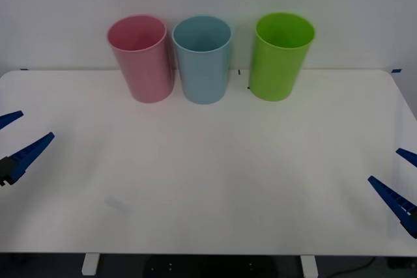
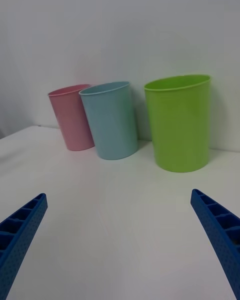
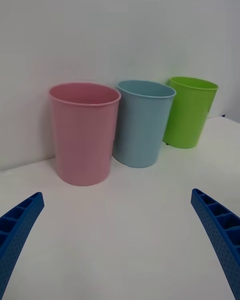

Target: Grasp the object on the table and drop it into the matching bin: aluminum can to the light blue bin, PET bottle to the pink bin.

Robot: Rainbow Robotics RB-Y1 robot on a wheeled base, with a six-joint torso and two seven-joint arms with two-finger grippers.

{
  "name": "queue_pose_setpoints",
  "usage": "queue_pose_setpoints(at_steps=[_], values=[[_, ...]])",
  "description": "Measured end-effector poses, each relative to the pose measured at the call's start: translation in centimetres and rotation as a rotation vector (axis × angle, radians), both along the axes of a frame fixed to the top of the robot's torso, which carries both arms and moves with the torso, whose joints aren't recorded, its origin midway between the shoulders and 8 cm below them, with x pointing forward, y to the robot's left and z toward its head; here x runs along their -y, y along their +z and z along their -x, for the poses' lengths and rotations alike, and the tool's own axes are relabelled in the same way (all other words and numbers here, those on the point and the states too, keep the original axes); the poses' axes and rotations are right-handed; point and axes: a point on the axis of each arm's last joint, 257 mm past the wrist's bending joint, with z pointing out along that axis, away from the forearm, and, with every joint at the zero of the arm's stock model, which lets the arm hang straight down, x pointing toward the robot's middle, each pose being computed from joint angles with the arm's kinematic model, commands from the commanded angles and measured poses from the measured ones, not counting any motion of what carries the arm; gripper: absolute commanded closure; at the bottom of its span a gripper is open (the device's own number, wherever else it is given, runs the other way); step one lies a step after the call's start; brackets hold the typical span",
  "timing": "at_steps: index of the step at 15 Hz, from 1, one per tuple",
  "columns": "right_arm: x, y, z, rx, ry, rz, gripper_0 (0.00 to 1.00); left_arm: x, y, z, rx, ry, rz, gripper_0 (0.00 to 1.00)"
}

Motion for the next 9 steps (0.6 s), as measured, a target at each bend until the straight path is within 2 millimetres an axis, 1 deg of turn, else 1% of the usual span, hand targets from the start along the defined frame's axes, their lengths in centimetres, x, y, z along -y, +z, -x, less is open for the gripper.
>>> queue_pose_setpoints(at_steps=[4,9], values=[[0.0,0.0,0.0,0.000,0.000,0.000,0.00,-0.6,-0.6,1.4,-0.027,-0.003,0.006,0.00],[0.0,0.0,0.0,0.000,0.000,0.000,0.00,-1.0,-1.4,2.2,-0.048,0.004,0.017,0.00]])
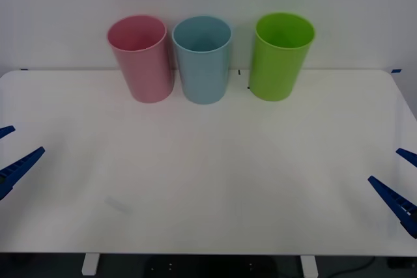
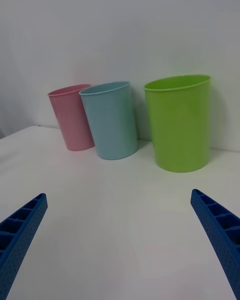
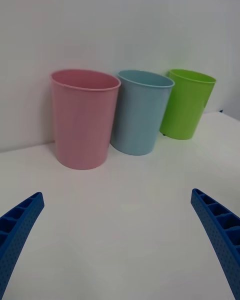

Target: Grasp the object on the table and drop it into the matching bin: aluminum can to the light blue bin, PET bottle to the pink bin.

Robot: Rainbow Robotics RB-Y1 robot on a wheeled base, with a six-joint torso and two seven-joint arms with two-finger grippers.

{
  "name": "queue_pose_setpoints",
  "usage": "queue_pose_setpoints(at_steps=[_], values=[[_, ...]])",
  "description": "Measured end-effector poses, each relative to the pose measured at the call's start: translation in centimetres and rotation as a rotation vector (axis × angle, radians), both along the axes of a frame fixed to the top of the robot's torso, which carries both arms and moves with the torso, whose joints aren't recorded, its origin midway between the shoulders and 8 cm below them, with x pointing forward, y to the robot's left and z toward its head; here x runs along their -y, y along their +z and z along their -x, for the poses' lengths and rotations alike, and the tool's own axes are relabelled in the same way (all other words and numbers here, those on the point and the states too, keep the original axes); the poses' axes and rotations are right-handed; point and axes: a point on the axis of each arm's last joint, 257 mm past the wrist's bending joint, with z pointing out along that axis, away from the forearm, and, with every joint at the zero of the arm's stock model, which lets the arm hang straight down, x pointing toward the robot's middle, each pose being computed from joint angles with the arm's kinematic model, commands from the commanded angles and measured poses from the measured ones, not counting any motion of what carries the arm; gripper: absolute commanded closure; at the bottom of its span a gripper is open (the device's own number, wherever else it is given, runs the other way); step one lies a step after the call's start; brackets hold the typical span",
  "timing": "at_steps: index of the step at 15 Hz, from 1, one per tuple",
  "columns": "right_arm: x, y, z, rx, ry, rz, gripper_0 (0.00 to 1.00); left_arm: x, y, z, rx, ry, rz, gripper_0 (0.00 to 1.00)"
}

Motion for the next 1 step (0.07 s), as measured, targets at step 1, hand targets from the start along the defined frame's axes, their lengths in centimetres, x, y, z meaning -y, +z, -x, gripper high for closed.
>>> queue_pose_setpoints(at_steps=[1], values=[[0.00,0.00,0.00,0.000,0.000,0.000,0.00,-0.01,-0.02,0.03,-0.001,0.000,0.001,0.00]])
